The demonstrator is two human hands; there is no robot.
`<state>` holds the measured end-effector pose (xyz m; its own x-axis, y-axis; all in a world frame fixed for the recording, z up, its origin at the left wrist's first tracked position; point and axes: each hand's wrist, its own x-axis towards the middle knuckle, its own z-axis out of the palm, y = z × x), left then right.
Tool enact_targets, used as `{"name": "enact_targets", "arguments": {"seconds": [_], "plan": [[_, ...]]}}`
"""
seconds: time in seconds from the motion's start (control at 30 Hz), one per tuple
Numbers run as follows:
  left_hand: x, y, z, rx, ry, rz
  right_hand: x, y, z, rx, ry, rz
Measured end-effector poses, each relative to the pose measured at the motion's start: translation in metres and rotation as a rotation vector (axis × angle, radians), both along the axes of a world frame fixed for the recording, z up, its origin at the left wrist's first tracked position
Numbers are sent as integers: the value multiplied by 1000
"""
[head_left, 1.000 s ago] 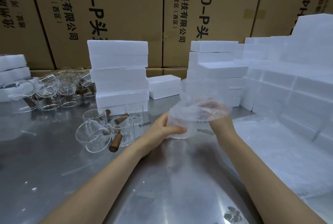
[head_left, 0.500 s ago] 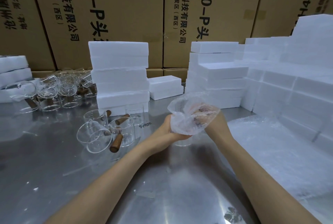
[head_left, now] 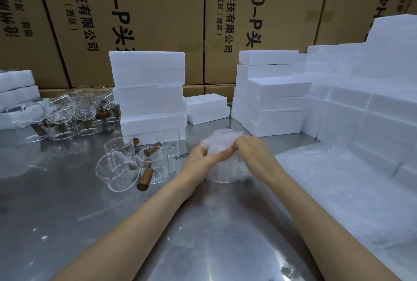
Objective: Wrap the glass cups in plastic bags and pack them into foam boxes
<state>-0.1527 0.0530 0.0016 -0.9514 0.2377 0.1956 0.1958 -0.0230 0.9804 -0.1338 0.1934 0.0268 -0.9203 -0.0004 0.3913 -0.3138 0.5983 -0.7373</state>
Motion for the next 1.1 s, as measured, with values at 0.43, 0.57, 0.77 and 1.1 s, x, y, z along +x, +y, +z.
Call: {"name": "enact_targets", "arguments": {"seconds": [0.43, 0.57, 0.77, 1.1], "plan": [[-9, 5, 3, -141, 32, 123, -2, 7, 6, -332, 132, 86], [-8, 11, 3, -170, 86, 136, -4, 6, 0, -88, 70, 97], [-9, 3, 2, -179, 80, 0, -10, 8, -7, 88, 89, 6], [12, -6, 7, -312, 732, 282, -16, 6, -13, 125, 19, -69]]}}
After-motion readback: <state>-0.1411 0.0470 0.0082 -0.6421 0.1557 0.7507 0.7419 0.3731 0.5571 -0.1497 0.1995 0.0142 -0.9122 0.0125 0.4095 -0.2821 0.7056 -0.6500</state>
